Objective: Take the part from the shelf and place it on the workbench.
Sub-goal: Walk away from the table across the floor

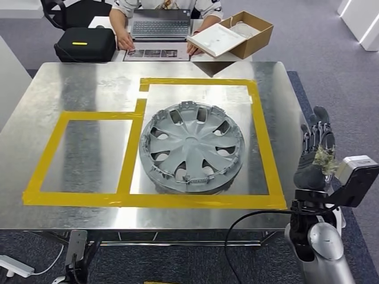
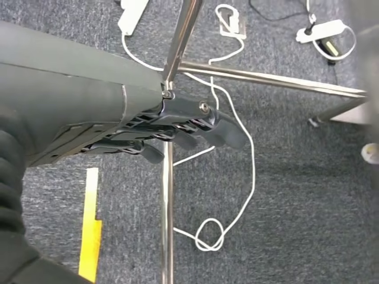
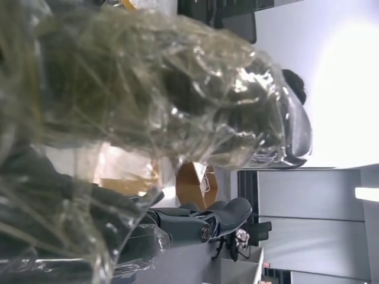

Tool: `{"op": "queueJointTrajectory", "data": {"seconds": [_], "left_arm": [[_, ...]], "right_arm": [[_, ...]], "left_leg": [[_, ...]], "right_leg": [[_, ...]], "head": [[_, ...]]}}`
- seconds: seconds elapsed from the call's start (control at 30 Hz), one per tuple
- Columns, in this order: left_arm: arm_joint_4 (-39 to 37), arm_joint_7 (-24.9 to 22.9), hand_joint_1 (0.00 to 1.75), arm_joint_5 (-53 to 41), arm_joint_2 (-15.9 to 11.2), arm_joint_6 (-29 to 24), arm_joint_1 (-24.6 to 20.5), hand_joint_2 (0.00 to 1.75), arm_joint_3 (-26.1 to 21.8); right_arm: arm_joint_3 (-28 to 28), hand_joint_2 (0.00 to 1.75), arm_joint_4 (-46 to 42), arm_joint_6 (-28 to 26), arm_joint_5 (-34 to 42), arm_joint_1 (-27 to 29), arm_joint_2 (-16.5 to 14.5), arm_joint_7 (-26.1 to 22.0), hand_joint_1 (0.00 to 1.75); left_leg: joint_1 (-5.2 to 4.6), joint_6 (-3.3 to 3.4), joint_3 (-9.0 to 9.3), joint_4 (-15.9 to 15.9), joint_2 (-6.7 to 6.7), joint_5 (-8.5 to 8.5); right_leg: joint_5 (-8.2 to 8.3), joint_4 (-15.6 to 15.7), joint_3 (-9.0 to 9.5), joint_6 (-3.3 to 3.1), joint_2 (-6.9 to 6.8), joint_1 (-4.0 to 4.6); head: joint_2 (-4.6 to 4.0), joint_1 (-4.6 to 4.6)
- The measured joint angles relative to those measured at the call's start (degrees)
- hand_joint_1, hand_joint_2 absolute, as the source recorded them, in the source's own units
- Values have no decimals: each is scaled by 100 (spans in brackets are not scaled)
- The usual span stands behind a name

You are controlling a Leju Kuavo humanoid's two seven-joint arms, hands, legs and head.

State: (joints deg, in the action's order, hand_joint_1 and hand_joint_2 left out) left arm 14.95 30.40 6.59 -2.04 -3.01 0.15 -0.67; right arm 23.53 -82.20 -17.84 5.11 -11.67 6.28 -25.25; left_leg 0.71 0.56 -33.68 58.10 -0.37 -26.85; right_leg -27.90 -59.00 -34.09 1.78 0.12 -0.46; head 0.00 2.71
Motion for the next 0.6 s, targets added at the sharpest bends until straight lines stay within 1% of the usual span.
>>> {"op": "queueJointTrajectory", "data": {"seconds": [0.03,0.1,0.13,0.17,0.2,0.27,0.3,0.33,0.37,0.4,0.43,0.47,0.5,0.53,0.6], "left_arm": [[0,-2,0,-10,-3,-37,0,0,-1],[0,-16,0,-51,-7,-133,-2,0,1],[0,-26,0,-80,-4,-175,-2,0,2],[0,-37,0,-107,-1,-210,-6,0,5],[0,-47,0,-131,1,-244,-8,0,8],[0,-63,0,-177,3,-306,-13,0,13],[0,-73,0,-197,4,-334,-13,0,19],[0,-81,0,-219,4,-357,-13,0,30],[0,-88,0,-241,4,-378,-14,0,43],[0,-91,0,-266,2,-394,-14,0,58],[0,-91,0,-289,-3,-413,-13,0,72],[0,-91,0,-314,-10,-434,-14,0,85],[0,-91,0,-336,-16,-457,-19,0,96],[0,-93,0,-352,-21,-481,-24,0,104],[0,-98,0,-375,-22,-519,-34,0,117]], "right_arm": [[-14,0,-29,-15,46,14,-3,-53,0],[-67,0,-133,-86,116,59,-12,-176,0],[-96,0,-207,-137,122,74,-20,-235,0],[-121,0,-289,-196,113,82,-33,-289,0],[-140,0,-373,-252,93,90,-49,-332,0],[-171,0,-525,-350,50,137,-75,-391,0],[-189,0,-584,-389,38,168,-86,-408,0],[-206,0,-641,-422,31,196,-97,-428,0],[-223,0,-695,-454,27,214,-107,-448,0],[-239,0,-751,-482,23,227,-120,-467,0],[-255,0,-812,-513,21,237,-134,-493,0],[-273,0,-869,-546,22,246,-148,-525,0],[-293,0,-927,-580,27,259,-158,-560,0],[-315,0,-984,-611,33,273,-166,-596,0],[-360,0,-1095,-648,42,295,-177,-642,0]], "left_leg": [[-8,-31,-6,2,-3,4],[-5,-96,-14,-4,-4,7],[1,-126,-23,26,0,-27],[4,-155,-66,133,4,-114],[7,-179,-157,349,8,-256],[8,-204,-483,1079,12,-622],[8,-208,-634,1400,12,-737],[7,-204,-717,1569,12,-752],[7,-191,-693,1512,12,-649],[4,-168,-573,1259,12,-462],[-3,-131,-390,881,11,-247],[-14,-94,-213,519,13,-89],[-27,-63,-82,234,14,1],[-41,-41,-17,75,14,27],[-52,-14,-13,2,13,19]], "right_leg": [[-6,92,53,-19,3,9],[9,106,62,-79,6,12],[18,114,65,-114,6,5],[28,126,71,-152,6,-5],[35,137,77,-181,6,-15],[32,136,78,-210,6,-7],[30,135,79,-213,6,-2],[29,134,80,-215,7,4],[29,133,85,-215,11,10],[28,133,94,-214,16,16],[27,133,104,-212,21,20],[25,125,105,-205,23,36],[26,117,92,-192,21,45],[31,111,72,-173,17,50],[50,114,40,-118,5,45]], "head": [[0,3],[0,4],[0,7],[0,16],[0,26],[0,40],[0,38],[0,38],[0,38],[0,39],[0,38],[0,36],[0,36],[0,32],[-1,32]]}}
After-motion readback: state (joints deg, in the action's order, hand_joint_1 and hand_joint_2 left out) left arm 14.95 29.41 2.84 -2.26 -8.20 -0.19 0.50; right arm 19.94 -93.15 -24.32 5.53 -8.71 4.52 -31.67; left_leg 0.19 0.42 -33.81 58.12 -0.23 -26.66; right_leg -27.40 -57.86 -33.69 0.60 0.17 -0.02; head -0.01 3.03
